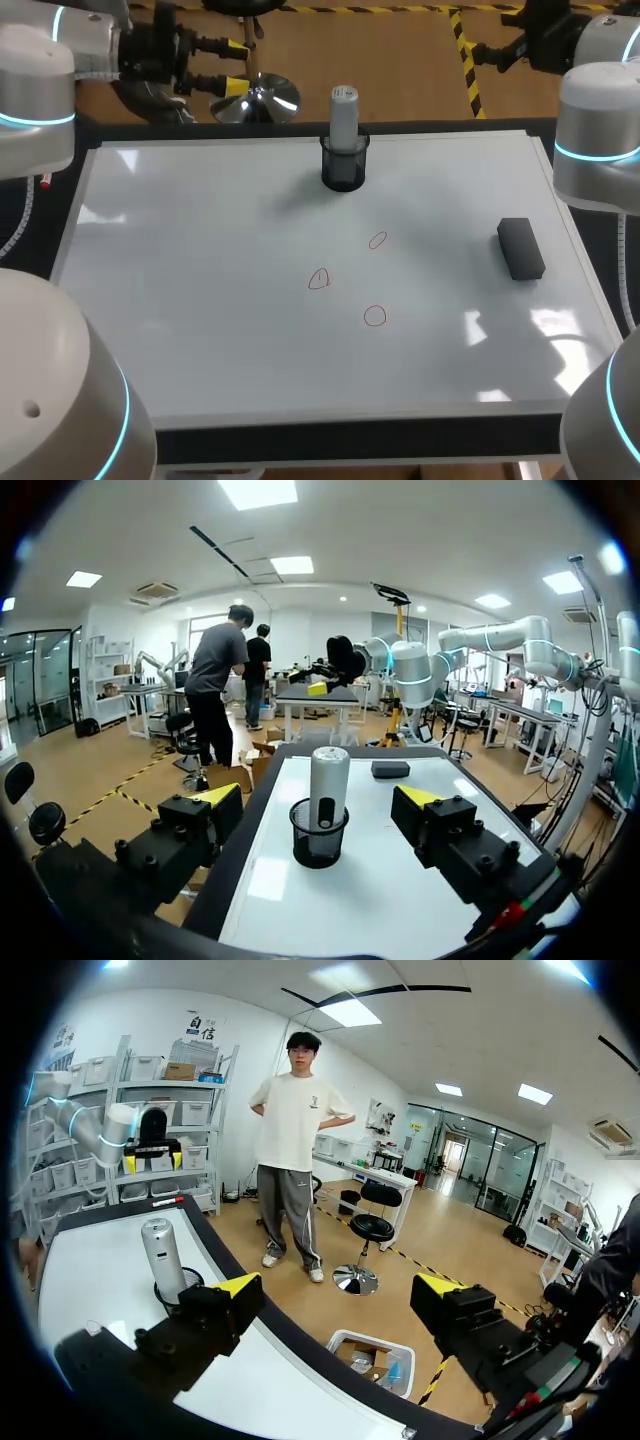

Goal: Pick up the inspection probe, press it on each red-marked spot on the whiteboard one by one, put down the probe, pick up the eraser, and wipe off all the red marks.

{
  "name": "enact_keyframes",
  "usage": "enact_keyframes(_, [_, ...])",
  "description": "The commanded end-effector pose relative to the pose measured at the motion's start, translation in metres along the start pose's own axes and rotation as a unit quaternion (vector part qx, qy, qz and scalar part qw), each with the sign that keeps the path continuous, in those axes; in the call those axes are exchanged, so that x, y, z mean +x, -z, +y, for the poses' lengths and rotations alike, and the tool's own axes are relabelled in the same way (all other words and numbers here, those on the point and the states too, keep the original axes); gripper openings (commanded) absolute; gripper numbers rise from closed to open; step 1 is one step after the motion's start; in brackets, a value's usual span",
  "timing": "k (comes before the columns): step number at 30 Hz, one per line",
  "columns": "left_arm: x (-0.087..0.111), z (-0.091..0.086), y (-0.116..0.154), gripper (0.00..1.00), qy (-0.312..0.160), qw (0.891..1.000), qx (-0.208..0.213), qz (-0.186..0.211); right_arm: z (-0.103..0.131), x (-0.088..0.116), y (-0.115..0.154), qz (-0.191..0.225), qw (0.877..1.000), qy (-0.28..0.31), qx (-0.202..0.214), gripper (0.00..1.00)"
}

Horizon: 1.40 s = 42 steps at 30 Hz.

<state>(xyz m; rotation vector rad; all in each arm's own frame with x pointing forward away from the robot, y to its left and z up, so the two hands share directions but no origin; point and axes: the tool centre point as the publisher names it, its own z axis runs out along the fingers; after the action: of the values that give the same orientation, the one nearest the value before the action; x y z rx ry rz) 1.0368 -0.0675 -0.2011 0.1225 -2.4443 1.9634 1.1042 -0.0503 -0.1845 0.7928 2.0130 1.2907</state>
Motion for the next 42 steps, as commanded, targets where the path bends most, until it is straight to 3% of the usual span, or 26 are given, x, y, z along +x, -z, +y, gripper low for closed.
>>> enact_keyframes(1, [-0.004,0.005,-0.008,1.00,-0.002,1.000,0.001,0.013,0.000,0.000,0.000,0.000,1.000,0.000,0.000,1.00])
enact_keyframes(18, [-0.002,0.020,-0.038,1.00,0.002,0.999,-0.004,0.041,0.000,0.000,0.000,0.000,1.000,0.000,0.000,1.00])
enact_keyframes(42, [-0.002,0.030,-0.086,1.00,0.003,1.000,0.005,-0.002,0.000,0.000,0.000,0.000,1.000,0.000,0.000,1.00])
